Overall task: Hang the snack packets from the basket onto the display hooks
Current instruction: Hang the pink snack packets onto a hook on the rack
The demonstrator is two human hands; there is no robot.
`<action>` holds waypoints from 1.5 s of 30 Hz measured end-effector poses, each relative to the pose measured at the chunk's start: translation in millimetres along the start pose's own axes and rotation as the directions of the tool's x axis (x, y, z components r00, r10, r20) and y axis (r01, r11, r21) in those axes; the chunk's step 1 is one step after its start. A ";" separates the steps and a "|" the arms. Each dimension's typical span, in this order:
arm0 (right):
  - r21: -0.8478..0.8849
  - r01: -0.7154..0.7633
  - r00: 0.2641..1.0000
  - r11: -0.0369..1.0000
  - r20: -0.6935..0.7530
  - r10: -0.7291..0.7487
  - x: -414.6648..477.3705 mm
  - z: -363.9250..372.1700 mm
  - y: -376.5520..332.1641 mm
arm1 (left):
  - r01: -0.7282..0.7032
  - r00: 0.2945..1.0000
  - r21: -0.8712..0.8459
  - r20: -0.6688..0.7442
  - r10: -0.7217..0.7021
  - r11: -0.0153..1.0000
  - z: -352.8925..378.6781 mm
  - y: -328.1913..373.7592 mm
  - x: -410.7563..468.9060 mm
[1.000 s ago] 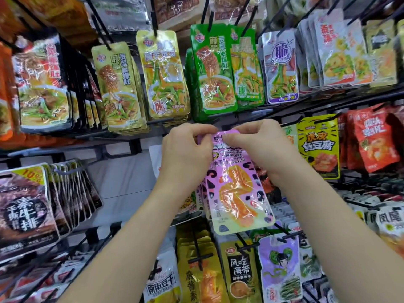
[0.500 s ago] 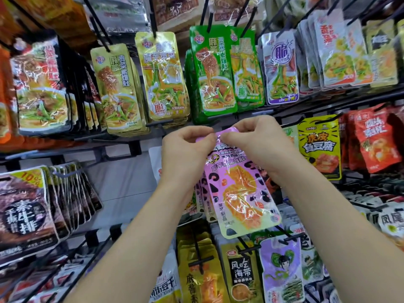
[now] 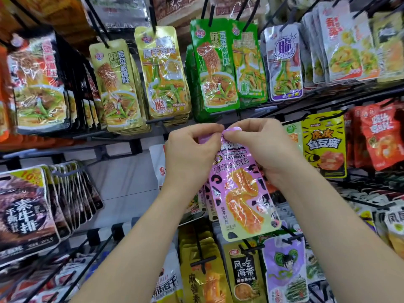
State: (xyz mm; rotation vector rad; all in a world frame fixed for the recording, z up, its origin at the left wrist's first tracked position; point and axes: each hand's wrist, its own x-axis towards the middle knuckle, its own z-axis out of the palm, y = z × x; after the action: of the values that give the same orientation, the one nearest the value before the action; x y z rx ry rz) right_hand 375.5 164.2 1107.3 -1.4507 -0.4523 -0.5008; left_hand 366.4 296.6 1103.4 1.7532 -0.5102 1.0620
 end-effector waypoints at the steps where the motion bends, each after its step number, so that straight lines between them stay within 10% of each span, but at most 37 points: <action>1: 0.020 0.000 1.000 1.000 -0.004 0.000 0.3 -0.3 0.6 | 0.012 1.000 -0.009 0.018 -0.012 1.000 -1.7 -1.6 1.2; 12: -0.242 0.168 0.977 0.956 -0.087 -0.194 8.2 3.4 18.3 | -0.155 0.987 0.212 0.075 0.142 0.965 -0.7 -16.9 4.4; 17: -0.791 0.305 0.859 0.530 -0.012 -0.512 -4.0 5.2 37.8 | -0.255 0.965 0.428 0.168 0.201 0.867 -3.0 -36.0 -15.0; 21: -0.838 0.330 0.846 0.435 0.059 -0.530 -18.1 4.2 45.6 | -0.118 0.986 0.488 0.161 0.043 0.865 -7.0 -47.9 -33.7; 25: -0.842 0.327 0.899 0.430 0.137 -0.416 -21.9 9.9 49.8 | 0.060 0.974 0.380 0.179 -0.136 0.923 1.1 -61.8 -32.4; 45: -0.797 0.285 0.955 0.532 0.186 -0.233 -13.6 5.9 54.8 | 0.056 0.993 0.250 0.088 -0.081 0.966 24.9 -55.1 -19.7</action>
State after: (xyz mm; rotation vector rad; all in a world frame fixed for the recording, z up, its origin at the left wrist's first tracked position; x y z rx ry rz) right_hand 396.1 173.7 1055.3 -2.3332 -0.5116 -1.0088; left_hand 407.0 295.4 1054.6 2.0355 -0.3855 1.0297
